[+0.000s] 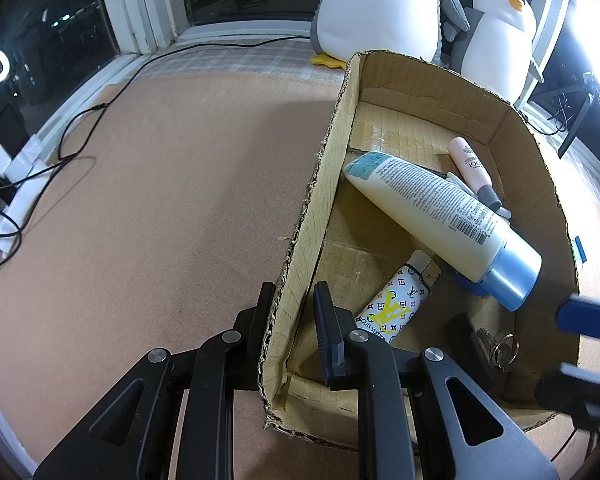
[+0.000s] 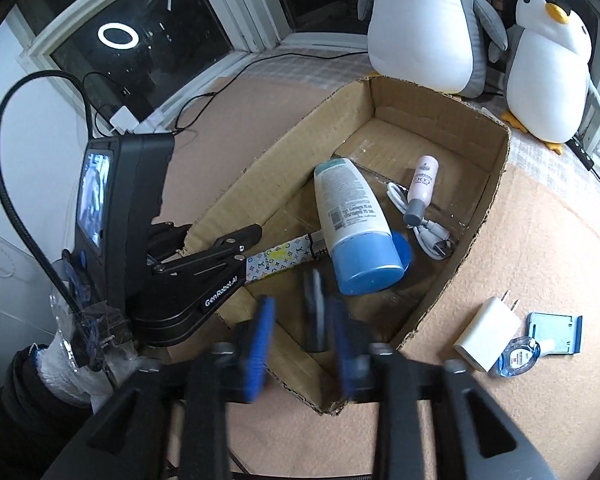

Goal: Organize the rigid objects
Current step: 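Carry the black cylinder into the box and open the right gripper, then move the open right gripper to the blue eye-drop bottle, then grasp the blue eye-drop bottle with the right gripper, then carry the eye-drop bottle into the box and open the right gripper, then move the open right gripper to the white charger plug, then grasp the white charger plug with the right gripper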

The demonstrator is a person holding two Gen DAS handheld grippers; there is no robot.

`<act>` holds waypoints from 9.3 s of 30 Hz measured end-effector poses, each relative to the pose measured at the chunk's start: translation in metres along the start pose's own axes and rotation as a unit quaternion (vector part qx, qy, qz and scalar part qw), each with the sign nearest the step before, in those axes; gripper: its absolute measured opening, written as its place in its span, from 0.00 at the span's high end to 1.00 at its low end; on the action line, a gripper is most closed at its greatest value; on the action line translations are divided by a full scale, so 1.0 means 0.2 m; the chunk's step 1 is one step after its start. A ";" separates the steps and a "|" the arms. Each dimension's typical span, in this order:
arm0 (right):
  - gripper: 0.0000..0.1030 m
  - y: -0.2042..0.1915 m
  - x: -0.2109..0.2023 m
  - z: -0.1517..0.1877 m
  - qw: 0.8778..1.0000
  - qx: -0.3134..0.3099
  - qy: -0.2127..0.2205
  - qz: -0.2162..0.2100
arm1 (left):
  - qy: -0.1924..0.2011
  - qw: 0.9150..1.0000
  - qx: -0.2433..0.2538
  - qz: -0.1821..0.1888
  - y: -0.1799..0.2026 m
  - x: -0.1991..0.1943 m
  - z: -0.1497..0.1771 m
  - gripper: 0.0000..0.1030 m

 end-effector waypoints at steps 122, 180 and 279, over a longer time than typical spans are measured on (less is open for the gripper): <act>0.69 0.38 -0.25 0.00 0.991 0.037 0.064 0.112 | 0.000 1.000 -0.001 0.001 -0.01 0.00 0.00 0.83; 0.37 0.28 0.04 -0.26 0.988 0.010 0.084 0.126 | 0.001 1.000 -0.003 0.002 -0.02 0.00 0.01 0.83; 0.69 0.72 0.16 0.06 0.984 0.071 0.004 0.163 | 0.002 1.000 -0.004 0.003 -0.01 0.00 0.02 0.83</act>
Point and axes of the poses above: each gripper's, at about its wrist camera, not at the fingertips, and x roughly the way its jaws point, y to its right, z to its underside, the point moved 5 cm from there along x, roughly the way its jaws point, and after that the axes turned 3 degrees about y, right-handed, at the moved point
